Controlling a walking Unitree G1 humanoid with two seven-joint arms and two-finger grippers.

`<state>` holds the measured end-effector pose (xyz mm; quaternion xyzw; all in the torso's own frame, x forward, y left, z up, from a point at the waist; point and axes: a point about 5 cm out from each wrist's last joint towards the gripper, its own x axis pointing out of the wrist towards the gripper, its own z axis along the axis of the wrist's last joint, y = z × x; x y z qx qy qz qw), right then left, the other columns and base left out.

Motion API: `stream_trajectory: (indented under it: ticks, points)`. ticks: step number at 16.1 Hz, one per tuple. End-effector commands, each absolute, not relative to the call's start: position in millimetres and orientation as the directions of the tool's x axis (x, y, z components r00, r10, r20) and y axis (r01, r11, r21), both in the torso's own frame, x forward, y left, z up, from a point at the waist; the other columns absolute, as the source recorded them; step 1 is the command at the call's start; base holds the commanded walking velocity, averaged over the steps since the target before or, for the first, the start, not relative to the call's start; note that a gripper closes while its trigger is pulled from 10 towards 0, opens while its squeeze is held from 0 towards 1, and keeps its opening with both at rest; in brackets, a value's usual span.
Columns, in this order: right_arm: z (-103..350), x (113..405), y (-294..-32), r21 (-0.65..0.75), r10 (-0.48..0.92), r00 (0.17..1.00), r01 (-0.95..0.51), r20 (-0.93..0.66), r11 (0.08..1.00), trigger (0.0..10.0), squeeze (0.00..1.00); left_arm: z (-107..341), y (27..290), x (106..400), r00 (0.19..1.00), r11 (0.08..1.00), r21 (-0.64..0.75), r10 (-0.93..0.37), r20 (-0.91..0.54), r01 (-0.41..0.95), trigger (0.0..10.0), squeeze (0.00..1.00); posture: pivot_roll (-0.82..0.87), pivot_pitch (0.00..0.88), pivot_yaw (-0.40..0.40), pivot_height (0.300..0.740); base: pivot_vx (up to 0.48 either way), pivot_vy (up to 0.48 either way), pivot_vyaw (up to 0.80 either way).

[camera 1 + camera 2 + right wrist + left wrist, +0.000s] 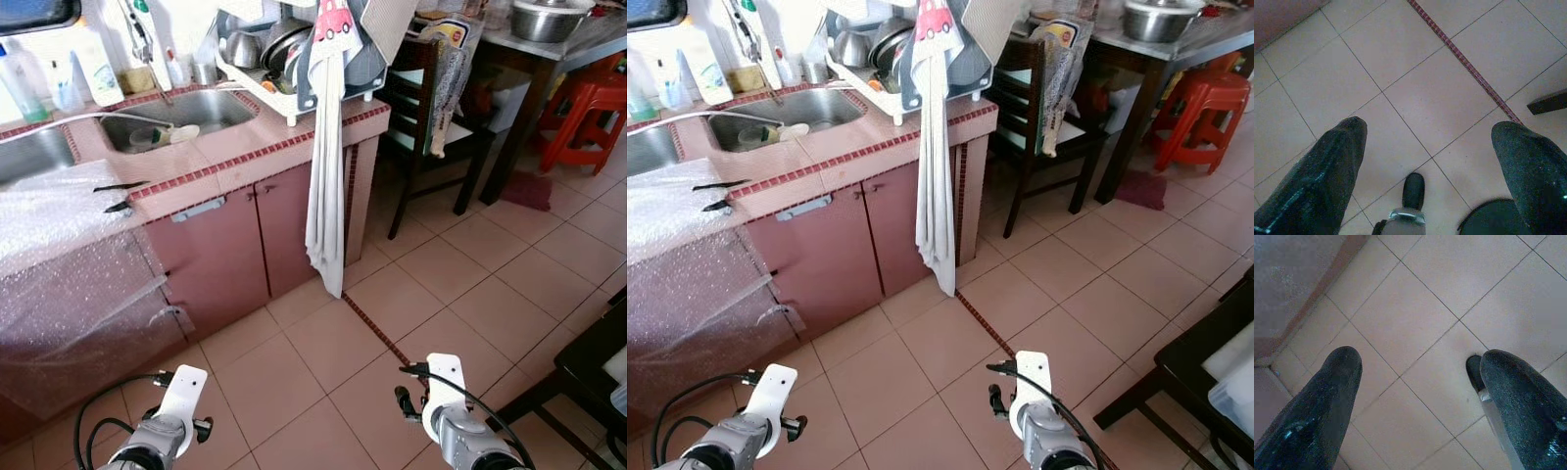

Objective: Kitchen organization

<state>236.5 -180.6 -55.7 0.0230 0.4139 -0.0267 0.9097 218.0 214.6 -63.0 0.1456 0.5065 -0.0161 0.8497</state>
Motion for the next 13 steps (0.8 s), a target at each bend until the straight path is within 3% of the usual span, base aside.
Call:
stream_trajectory:
  ticks: [1,13]
  points:
    - [-53.1,240.3,-181.1,0.017,-0.034,0.666,0.069,-0.745,0.997,10.0,0.00,-60.3,216.6,221.8,0.500,0.956,0.238,0.124,-0.857,0.169,10.0,0.00,-0.13,0.011,0.030,0.740,0.292,0.000,0.00]
    - [-53.5,239.8,-181.1,0.015,-0.036,0.664,0.070,-0.747,0.997,10.0,0.00,-60.9,214.8,221.4,0.493,0.954,0.232,0.111,-0.863,0.192,10.0,0.00,-0.13,0.013,0.031,0.740,0.289,0.000,0.00]
